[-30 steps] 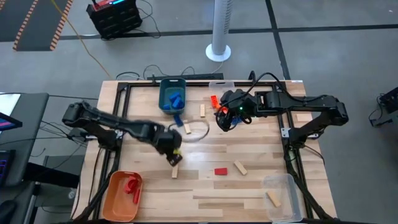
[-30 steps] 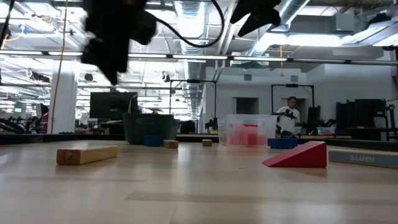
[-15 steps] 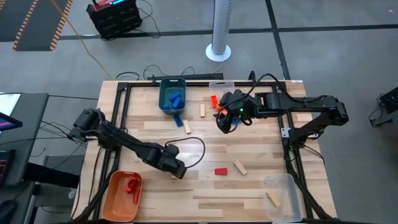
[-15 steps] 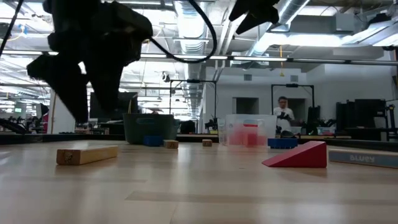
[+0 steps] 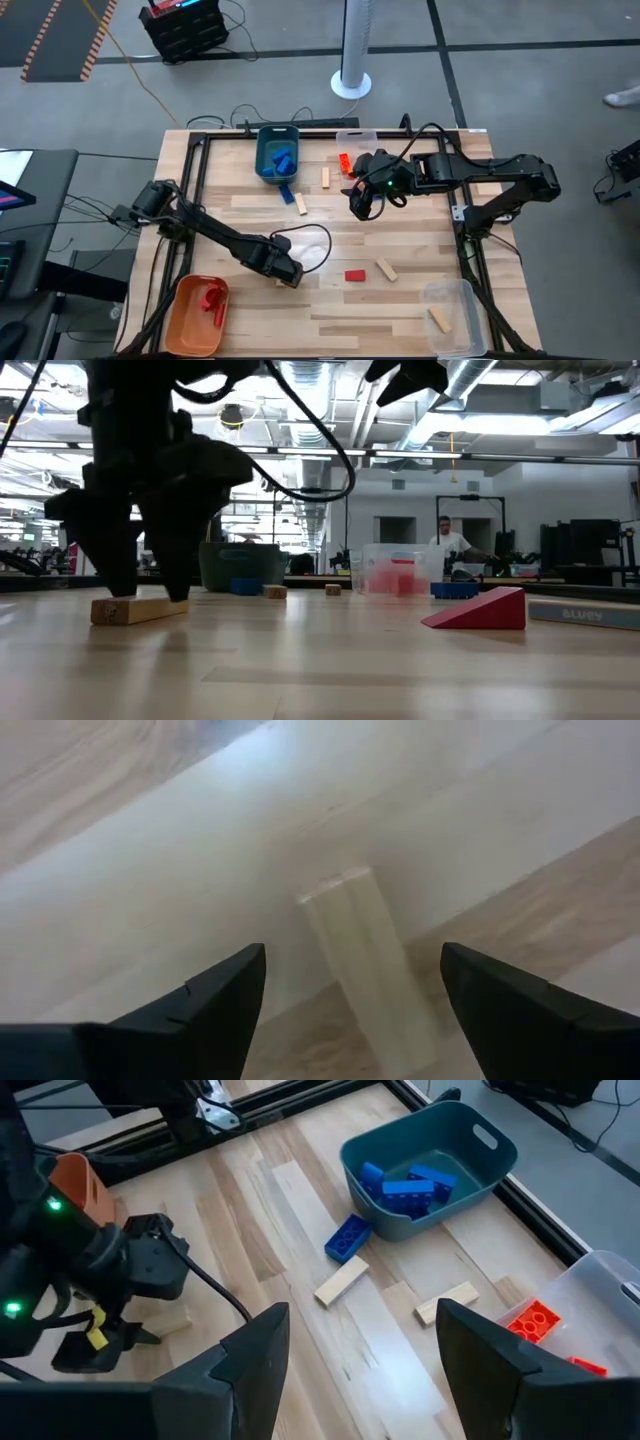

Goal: Sort blocks
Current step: Put the brown block into the bottom transparent bin

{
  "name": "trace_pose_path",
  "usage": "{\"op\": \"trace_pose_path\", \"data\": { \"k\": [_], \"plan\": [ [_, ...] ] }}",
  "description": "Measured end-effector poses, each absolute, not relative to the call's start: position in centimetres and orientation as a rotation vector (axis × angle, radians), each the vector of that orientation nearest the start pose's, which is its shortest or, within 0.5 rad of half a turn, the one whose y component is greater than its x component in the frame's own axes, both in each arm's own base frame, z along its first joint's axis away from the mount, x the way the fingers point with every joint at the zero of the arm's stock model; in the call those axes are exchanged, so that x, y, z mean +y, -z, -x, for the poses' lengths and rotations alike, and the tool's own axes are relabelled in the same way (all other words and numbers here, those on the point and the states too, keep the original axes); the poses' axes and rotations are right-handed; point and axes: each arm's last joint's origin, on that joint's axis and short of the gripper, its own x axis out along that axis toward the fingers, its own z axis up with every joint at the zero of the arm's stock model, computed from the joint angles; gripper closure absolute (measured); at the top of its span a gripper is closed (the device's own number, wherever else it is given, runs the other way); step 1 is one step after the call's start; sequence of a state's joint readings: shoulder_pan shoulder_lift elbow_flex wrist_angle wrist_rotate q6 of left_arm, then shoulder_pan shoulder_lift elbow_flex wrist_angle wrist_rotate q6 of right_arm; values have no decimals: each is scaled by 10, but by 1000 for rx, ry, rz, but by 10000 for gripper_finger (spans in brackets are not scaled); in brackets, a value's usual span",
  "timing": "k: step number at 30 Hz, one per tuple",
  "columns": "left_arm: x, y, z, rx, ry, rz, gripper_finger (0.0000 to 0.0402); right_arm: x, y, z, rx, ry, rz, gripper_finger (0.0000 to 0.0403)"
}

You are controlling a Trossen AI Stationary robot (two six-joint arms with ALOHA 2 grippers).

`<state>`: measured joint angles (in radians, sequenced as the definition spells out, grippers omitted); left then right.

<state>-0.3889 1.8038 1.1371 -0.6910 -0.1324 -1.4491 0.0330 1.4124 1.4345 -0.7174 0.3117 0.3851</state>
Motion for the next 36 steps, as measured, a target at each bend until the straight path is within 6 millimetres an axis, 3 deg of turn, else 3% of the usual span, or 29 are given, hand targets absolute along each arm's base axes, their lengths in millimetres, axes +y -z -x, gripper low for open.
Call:
{"op": "trace_pose_path", "data": {
  "k": [8,13,18,21,25,30,36],
  "plan": [
    [-119,-153,-307,1206,-713,868,150,0,-369,-295,623,399,-248,159],
    [-118,-152,-306,1224,-694,825,211,0,-369,-295,624,399,-247,159],
    [-116,-153,-303,1258,-682,762,303,0,-369,-295,625,399,-247,159],
    [-115,-158,-300,1267,-664,734,308,0,-369,-295,625,399,-247,159],
    [-108,-178,-298,1203,-626,721,308,0,-368,-295,625,399,-247,159],
    [-84,-211,-294,1096,-584,687,308,0,-364,-291,690,387,-203,159],
    [-49,-260,-291,828,-514,655,308,2,-366,-267,813,371,-181,159]
  ]
}}
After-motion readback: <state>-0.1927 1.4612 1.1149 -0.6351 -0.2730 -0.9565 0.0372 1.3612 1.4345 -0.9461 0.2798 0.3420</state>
